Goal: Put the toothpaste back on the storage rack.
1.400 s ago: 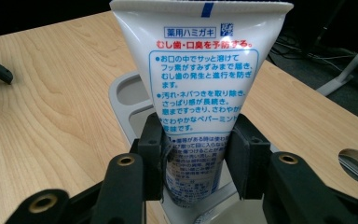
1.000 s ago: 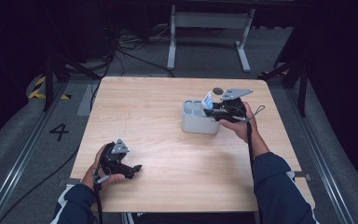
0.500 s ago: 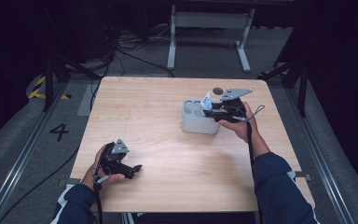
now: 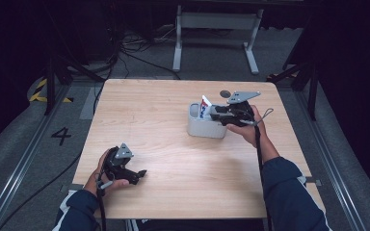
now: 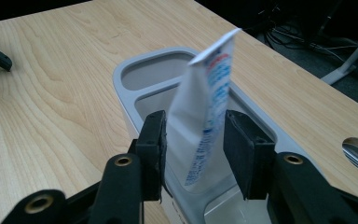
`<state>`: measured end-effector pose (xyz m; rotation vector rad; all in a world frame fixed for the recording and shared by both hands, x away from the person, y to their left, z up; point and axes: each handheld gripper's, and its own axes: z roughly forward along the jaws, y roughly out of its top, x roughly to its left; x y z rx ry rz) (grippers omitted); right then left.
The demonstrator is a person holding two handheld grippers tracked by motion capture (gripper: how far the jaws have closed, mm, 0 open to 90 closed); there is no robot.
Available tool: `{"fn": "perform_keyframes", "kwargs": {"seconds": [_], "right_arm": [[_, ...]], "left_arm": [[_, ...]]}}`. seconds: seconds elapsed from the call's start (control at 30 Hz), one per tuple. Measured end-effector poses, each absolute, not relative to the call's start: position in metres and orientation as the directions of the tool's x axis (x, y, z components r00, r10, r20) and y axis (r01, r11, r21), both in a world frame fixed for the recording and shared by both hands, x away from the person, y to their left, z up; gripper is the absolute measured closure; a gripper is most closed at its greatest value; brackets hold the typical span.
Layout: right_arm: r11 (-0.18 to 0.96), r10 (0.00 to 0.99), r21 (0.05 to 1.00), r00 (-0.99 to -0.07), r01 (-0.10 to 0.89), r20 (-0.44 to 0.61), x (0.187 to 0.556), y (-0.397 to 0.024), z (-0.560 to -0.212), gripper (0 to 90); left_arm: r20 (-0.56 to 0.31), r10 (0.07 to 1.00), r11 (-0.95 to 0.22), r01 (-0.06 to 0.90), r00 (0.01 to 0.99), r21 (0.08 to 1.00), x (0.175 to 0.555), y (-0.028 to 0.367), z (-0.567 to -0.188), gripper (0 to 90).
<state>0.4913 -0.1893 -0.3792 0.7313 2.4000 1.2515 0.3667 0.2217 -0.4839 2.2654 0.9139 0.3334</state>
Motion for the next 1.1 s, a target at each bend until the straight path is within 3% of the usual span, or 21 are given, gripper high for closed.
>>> {"fn": "perform_keyframes", "kwargs": {"seconds": [0.8, 1.1], "right_arm": [[0.515, 0.562, 0.819, -0.821, 0.253, -0.1, 0.473, -0.196, -0.368, 58.3], [0.541, 0.552, 0.805, -0.825, 0.244, -0.121, 0.463, -0.201, -0.361, 52.8]], "left_arm": [[-0.01, 0.691, -0.536, 0.522, 0.722, 0.663, 0.367, 0.222, -0.484, 0.3], [-0.01, 0.691, -0.536, 0.522, 0.723, 0.664, 0.367, 0.222, -0.484, 0.3]]}}
